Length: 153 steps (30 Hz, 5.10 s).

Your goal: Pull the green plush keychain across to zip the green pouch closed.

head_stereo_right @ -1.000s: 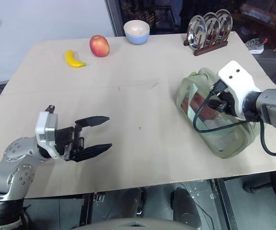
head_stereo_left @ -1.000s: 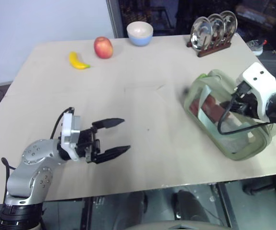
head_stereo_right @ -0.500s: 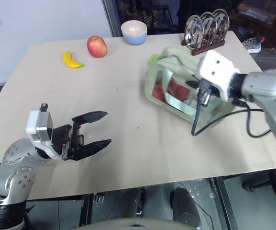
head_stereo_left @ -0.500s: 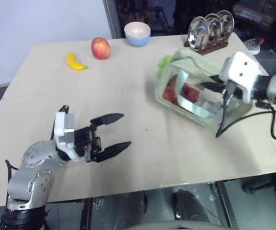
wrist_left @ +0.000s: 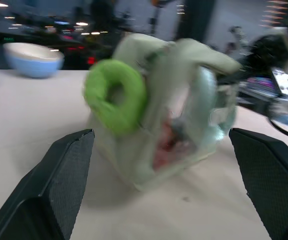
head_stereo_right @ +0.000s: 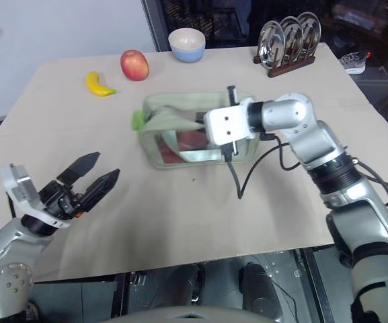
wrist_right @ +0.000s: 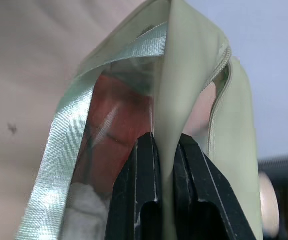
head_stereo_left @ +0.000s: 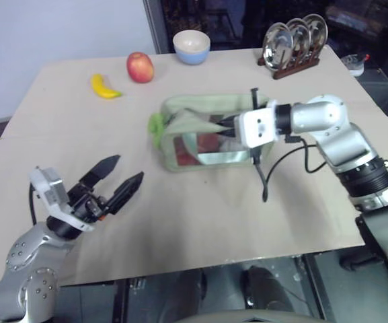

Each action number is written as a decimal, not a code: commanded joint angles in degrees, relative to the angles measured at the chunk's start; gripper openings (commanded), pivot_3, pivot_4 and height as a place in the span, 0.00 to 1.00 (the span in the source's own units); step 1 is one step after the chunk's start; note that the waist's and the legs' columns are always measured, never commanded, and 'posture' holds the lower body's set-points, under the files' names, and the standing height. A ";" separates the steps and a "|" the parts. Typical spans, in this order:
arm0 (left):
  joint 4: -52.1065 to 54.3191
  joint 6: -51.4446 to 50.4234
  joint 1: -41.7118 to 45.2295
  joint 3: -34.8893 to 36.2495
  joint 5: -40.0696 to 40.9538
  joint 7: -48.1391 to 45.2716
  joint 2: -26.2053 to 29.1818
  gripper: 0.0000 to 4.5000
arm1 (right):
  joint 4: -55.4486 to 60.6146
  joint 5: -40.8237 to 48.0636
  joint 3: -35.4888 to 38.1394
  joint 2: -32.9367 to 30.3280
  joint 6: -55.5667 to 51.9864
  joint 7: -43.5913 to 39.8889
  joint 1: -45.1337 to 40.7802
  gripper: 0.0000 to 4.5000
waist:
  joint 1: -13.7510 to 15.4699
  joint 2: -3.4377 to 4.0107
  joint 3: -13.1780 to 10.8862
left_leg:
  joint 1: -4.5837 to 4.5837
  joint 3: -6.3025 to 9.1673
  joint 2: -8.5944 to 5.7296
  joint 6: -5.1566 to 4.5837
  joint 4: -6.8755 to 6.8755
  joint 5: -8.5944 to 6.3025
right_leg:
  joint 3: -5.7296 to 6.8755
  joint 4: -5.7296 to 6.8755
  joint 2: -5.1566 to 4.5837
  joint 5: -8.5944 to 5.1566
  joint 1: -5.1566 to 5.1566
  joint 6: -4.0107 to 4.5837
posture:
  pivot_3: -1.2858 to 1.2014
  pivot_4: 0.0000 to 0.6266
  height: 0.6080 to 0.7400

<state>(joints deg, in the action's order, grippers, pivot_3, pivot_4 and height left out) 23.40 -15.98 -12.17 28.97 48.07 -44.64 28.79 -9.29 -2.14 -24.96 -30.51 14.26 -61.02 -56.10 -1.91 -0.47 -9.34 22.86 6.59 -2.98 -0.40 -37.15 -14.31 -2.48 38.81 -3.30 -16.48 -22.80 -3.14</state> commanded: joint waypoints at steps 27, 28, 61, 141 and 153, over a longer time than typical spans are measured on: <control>-3.10 7.67 6.54 -10.93 -24.06 4.22 5.40 0.88 | -2.17 -3.48 1.63 6.96 3.55 0.84 -0.94 0.00 | -0.30 0.01 0.00 | -0.04 0.02 -0.01 0.02 0.02 0.00 | 0.00 0.08 0.04 0.01 -0.02 0.01 | 0.52 0.24 1.00; -3.32 7.05 7.12 -11.65 -24.03 4.62 4.95 0.81 | -2.04 -3.49 1.63 7.03 3.53 0.82 -0.84 0.00 | -0.31 0.01 0.00 | -0.04 0.03 -0.01 0.02 0.02 0.00 | 0.00 0.08 0.04 0.01 -0.02 0.01 | 0.52 0.24 1.00; -18.38 45.58 28.90 -18.76 -52.37 6.87 21.26 0.21 | -4.44 -4.33 1.66 9.70 3.30 1.51 -1.79 0.00 | -0.56 0.01 0.00 | -0.02 -0.04 -0.04 0.02 0.08 0.00 | -0.08 0.10 0.06 0.01 -0.15 0.01 | 0.52 0.24 1.00; 2.17 2.89 9.20 -11.15 -22.35 4.32 4.98 0.00 | 12.60 5.04 9.91 8.65 -25.31 2.57 -1.05 0.41 | -0.24 -0.13 0.04 | -0.02 -0.07 -0.11 0.06 -0.16 0.03 | 0.09 0.96 -0.11 0.14 -0.62 0.22 | 0.52 0.24 1.00; 0.75 4.18 10.36 -11.40 -23.97 3.58 5.78 0.00 | 10.41 -0.09 5.18 13.11 -25.88 7.78 -5.13 0.96 | -0.40 -0.13 0.04 | -0.03 -0.08 -0.11 0.04 -0.12 0.01 | 0.08 0.96 -0.10 0.14 -0.65 0.22 | 0.52 0.24 1.00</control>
<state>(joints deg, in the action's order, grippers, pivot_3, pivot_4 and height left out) 23.72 -13.22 -2.37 17.34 24.54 -41.04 33.65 0.63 -1.47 -20.12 -17.48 -12.95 -54.56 -59.50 -2.30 -0.60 -9.30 22.84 6.51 -3.09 -0.35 -37.28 -14.30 -2.39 39.76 -3.40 -16.34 -23.44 -2.91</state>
